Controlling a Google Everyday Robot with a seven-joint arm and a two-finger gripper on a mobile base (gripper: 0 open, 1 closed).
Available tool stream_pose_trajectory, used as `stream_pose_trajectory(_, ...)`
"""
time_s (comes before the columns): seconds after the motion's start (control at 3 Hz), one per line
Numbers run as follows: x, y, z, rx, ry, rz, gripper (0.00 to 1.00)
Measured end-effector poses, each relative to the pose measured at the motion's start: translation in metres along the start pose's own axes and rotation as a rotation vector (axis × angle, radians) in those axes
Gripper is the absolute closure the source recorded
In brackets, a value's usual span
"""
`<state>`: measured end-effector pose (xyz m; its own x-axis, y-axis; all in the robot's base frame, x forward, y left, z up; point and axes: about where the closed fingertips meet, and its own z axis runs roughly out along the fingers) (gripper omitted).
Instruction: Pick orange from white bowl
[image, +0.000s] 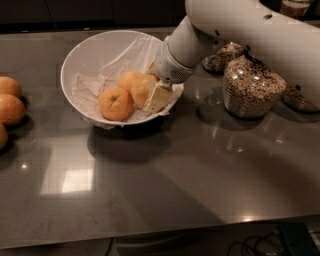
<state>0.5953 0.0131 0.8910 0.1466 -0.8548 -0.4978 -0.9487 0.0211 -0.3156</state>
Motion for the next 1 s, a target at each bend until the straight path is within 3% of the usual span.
stream_pose_trajectory(1.0, -0.0017, -0.0019, -0.0063, 0.014, 0.023, -0.015, 1.0)
